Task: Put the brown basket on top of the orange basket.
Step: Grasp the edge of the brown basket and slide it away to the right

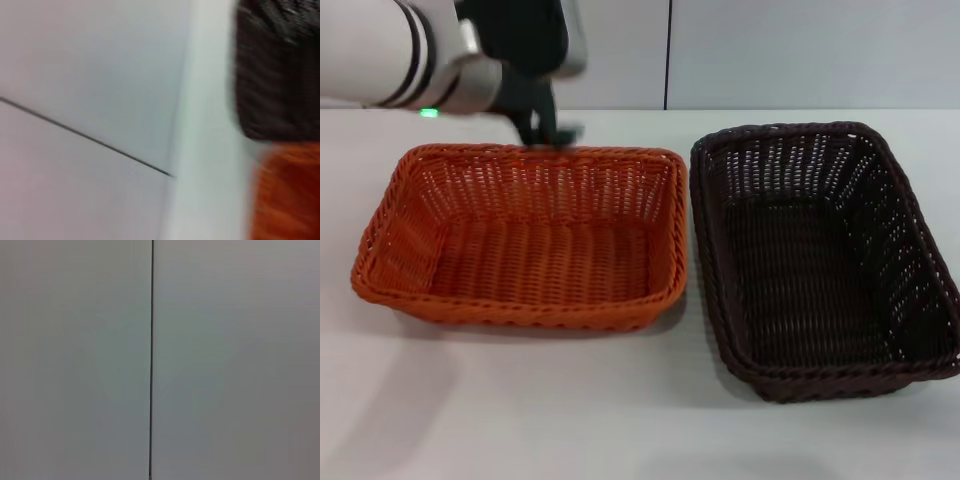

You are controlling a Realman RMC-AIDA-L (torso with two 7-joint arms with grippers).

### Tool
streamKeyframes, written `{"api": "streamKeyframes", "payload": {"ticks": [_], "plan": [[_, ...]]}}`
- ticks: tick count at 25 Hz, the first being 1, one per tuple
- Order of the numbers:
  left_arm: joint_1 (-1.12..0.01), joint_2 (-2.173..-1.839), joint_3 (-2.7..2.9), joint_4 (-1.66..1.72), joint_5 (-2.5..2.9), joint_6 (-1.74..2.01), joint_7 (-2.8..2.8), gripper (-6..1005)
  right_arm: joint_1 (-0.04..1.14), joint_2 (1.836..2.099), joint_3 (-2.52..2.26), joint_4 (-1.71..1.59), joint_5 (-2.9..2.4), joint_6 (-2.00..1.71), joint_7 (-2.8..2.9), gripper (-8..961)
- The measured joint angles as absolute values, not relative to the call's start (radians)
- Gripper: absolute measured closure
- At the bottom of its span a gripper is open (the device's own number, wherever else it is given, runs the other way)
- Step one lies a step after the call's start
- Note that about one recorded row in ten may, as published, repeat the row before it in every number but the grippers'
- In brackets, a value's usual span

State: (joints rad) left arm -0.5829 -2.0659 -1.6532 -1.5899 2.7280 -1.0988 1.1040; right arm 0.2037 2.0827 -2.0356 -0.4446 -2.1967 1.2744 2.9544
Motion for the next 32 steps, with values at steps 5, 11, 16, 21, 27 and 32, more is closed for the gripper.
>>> {"api": "streamKeyframes", "payload": {"ticks": [5, 11, 16, 21, 27, 32], "plan": [[-0.375, -2.068, -1.545, -1.665, 2.727, -0.605, 0.974, 338, 0.202, 2.083, -2.029, -0.465, -2.196, 1.282, 2.954, 195], [-0.119, -2.064, -1.393, -1.621, 2.715, 0.122, 0.751, 293, 0.223, 2.079, -2.027, -0.503, -2.189, 1.322, 2.954, 196], [0.035, -2.069, -1.291, -1.361, 2.641, 0.582, 0.557, 282, 0.256, 2.068, -2.035, -0.565, -2.217, 1.361, 2.954, 195], [0.051, -2.067, -1.257, -0.975, 2.566, 0.973, 0.255, 189, 0.269, 2.040, -2.031, -0.703, -2.322, 1.229, 2.955, 195], [0.015, -2.070, -1.255, -0.655, 2.485, 1.201, 0.038, 189, 0.278, 1.980, -2.030, -0.976, -2.423, 0.824, 2.955, 196], [-0.006, -2.069, -1.259, -0.552, 2.458, 1.247, -0.003, 189, 0.285, 1.903, -1.971, -1.302, -2.446, 0.234, 2.956, 196]]}}
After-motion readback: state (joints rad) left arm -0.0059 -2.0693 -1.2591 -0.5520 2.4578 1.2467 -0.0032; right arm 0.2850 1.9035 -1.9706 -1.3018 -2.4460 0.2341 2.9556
